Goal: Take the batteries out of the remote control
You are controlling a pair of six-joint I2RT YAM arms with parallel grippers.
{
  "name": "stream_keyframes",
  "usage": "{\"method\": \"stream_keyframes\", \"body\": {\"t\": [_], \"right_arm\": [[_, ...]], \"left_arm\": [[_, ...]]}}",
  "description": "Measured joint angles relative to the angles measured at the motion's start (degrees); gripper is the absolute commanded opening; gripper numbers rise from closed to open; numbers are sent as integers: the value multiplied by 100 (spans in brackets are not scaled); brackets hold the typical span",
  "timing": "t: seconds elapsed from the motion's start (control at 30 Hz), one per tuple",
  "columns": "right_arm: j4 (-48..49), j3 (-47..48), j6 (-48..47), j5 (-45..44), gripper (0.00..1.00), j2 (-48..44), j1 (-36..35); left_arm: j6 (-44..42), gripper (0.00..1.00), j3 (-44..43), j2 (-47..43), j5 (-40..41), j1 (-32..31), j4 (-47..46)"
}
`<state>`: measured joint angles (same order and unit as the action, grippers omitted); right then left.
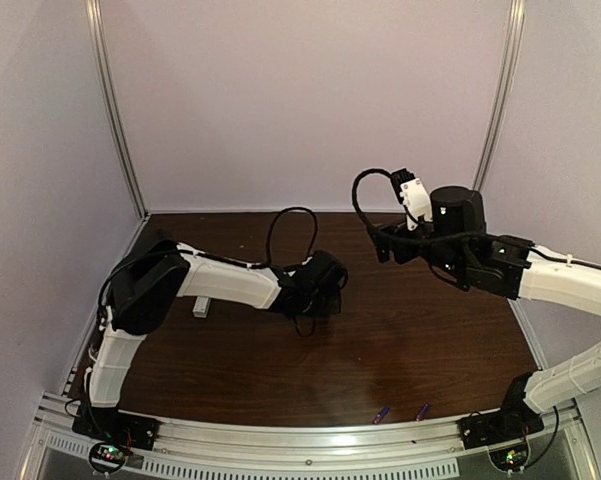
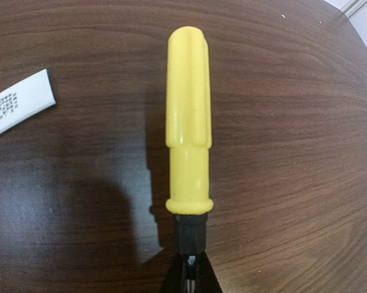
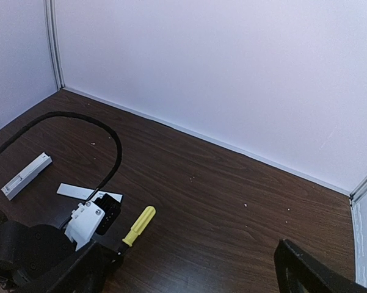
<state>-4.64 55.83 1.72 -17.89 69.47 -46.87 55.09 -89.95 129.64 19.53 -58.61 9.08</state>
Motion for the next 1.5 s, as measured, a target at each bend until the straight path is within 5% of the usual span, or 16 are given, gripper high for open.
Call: {"method": "stream_keyframes", "body": {"t": [0.57, 1.13, 1.23, 1.4, 1.5], "right_arm": [[87, 0, 4, 2, 99, 96, 44], [111, -35, 9, 2, 99, 96, 70], [122, -66, 9, 2, 99, 92, 85], [125, -76, 9, 2, 99, 76, 118], [136, -83, 9, 2, 99, 44, 129]], "left_arm": [[96, 22, -245, 232, -4, 0, 2], [35, 32, -203, 223, -13, 0, -129], [-11, 41, -103, 184, -4, 0, -264], [-87, 78, 63, 17, 133, 0, -302], [-127, 84, 118, -92, 221, 0, -302]]}}
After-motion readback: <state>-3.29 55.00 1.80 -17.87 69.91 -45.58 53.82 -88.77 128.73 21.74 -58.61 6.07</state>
